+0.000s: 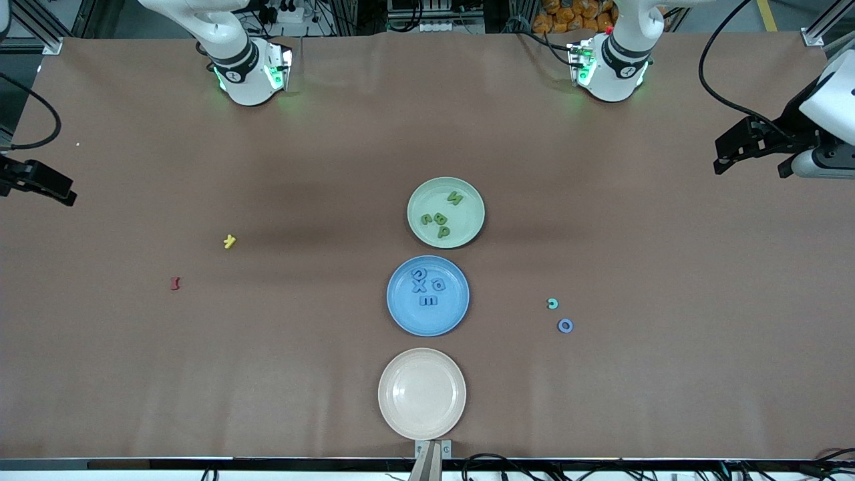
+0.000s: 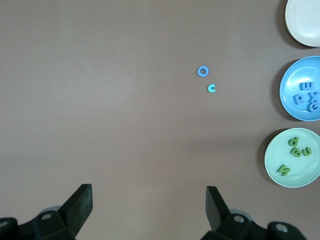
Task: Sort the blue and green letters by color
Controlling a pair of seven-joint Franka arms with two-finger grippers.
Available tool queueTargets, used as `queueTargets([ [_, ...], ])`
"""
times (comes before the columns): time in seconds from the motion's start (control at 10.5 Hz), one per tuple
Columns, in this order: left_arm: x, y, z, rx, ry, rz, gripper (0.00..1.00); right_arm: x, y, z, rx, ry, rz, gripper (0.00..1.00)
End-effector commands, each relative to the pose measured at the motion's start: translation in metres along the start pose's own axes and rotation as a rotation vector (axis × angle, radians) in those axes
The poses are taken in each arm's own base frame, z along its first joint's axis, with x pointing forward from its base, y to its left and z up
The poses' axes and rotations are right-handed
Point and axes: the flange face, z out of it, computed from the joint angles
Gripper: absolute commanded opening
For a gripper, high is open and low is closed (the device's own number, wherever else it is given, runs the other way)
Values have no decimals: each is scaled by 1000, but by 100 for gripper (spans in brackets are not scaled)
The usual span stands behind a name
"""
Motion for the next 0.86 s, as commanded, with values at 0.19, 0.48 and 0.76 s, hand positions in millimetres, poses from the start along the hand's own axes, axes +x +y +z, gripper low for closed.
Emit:
queueTargets([
  [0.19, -1, 3, -2, 9, 5, -2, 100, -10, -15, 20, 20, 0, -7, 100],
  [0.48, -1, 0, -3, 9, 8, -7, 100, -9, -15, 18, 20, 14, -6, 100],
  [0.76, -1, -3, -3, 10, 7, -11, 100, -7, -14, 9, 21, 34, -3, 100],
])
